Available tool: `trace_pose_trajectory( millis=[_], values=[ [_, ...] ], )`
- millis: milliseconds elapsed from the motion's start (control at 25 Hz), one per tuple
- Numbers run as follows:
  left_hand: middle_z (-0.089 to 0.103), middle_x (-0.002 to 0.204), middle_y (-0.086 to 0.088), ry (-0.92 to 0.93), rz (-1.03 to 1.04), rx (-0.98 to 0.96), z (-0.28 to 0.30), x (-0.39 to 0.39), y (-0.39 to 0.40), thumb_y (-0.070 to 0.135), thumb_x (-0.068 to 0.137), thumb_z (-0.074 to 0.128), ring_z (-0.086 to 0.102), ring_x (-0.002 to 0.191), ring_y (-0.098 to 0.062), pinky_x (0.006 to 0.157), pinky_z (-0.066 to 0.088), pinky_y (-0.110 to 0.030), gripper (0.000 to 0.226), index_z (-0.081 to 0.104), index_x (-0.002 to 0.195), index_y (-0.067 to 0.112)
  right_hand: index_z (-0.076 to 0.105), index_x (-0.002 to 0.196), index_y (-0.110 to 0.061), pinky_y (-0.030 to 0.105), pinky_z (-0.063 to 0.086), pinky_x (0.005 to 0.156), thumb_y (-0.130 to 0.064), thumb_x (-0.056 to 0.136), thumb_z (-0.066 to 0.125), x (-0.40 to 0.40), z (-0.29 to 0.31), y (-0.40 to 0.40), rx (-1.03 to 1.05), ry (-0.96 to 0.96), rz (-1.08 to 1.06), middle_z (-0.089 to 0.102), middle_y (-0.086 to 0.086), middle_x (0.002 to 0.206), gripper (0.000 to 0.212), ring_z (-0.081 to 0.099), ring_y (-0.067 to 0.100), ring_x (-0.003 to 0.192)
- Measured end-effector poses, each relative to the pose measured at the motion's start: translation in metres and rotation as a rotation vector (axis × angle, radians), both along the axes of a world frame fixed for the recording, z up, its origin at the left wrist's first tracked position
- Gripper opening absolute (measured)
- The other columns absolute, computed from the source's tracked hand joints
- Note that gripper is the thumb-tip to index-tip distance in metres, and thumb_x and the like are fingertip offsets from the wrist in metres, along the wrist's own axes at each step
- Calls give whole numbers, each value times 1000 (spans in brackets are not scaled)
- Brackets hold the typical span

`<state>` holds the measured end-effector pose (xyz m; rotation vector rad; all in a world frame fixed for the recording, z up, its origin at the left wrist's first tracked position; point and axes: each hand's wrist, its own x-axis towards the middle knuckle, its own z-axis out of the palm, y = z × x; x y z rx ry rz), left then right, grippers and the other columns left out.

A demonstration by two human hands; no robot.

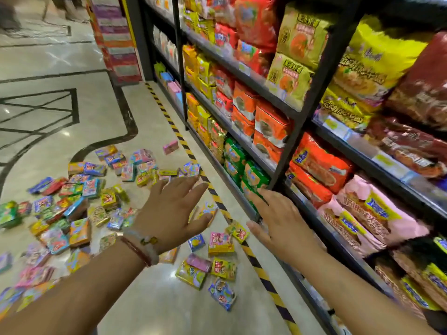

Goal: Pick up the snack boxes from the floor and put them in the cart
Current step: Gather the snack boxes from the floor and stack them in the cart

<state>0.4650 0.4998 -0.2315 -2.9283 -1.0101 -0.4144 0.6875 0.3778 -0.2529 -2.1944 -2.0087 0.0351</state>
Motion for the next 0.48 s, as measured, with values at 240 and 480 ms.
trace_pose_trajectory(
  millis=[240,480],
  values=[
    [63,120,-14,-6,30,-88,-160,22,72,53,81,42,64,104,-31,84,48,-53,58,55,122,15,45,135,-17,40,44,92,-47,93,38,31,-153,72,66,98,6,58,9,126,52,48,25,114],
    [65,117,-13,21,114,-240,-400,24,98,51,81,41,61,106,-27,87,47,-46,60,64,118,10,50,134,-13,43,50,89,-49,94,33,43,-397,96,-159,154,11,60,11,126,57,58,32,113]
  ],
)
